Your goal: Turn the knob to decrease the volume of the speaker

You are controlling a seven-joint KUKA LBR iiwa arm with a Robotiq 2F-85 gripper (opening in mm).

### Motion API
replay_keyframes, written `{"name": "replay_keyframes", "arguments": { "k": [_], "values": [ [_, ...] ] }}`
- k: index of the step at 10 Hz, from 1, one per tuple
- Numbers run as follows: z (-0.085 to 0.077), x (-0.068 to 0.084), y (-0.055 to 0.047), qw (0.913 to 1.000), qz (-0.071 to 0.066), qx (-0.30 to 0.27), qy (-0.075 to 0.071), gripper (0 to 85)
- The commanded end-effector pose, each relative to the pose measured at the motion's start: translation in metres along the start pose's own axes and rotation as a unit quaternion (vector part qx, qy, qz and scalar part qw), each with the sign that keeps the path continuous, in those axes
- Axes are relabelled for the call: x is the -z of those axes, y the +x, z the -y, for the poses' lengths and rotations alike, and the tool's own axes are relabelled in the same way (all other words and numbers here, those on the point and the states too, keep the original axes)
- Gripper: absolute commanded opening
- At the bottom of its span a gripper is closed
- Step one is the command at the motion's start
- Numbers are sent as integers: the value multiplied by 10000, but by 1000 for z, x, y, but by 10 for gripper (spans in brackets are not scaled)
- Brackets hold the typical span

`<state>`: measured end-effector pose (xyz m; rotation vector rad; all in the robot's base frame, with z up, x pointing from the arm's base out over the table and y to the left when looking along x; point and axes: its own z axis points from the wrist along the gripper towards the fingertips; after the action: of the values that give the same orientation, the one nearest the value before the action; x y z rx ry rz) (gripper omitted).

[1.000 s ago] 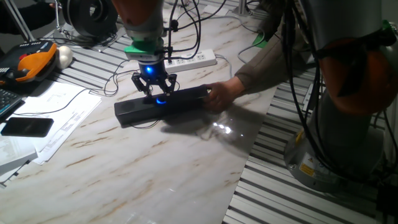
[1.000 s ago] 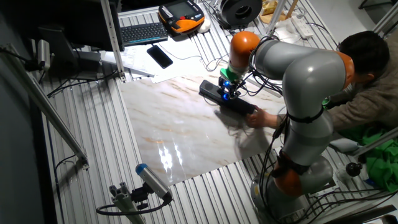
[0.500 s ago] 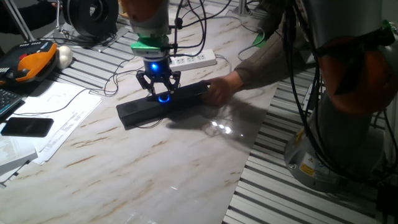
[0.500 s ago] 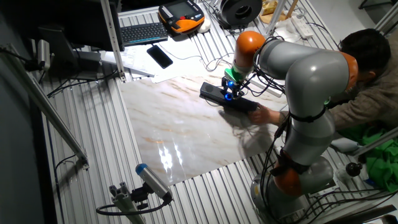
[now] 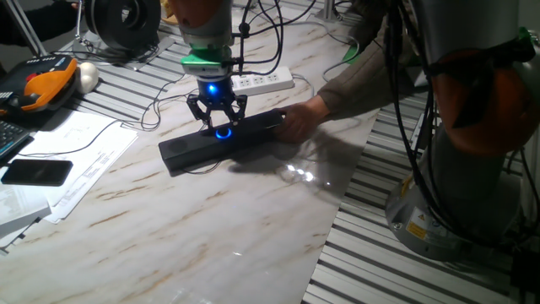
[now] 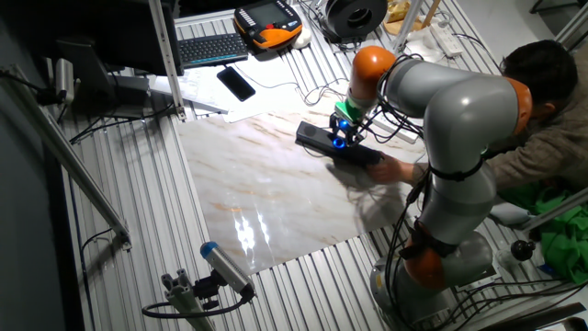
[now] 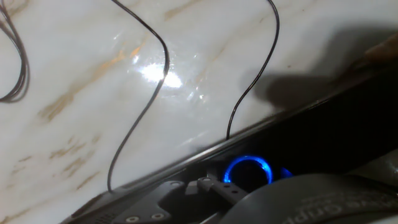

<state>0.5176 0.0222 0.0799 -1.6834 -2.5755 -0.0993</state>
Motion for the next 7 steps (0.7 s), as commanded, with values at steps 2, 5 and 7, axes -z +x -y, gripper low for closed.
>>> {"name": "replay_keyframes", "arguments": {
  "k": [2,5,7],
  "values": [
    [2,-1,0,10000,15,37,-40,510],
    [2,-3,2,9999,13,60,-91,340],
    [3,-5,6,9999,39,44,-113,340]
  ]
}}
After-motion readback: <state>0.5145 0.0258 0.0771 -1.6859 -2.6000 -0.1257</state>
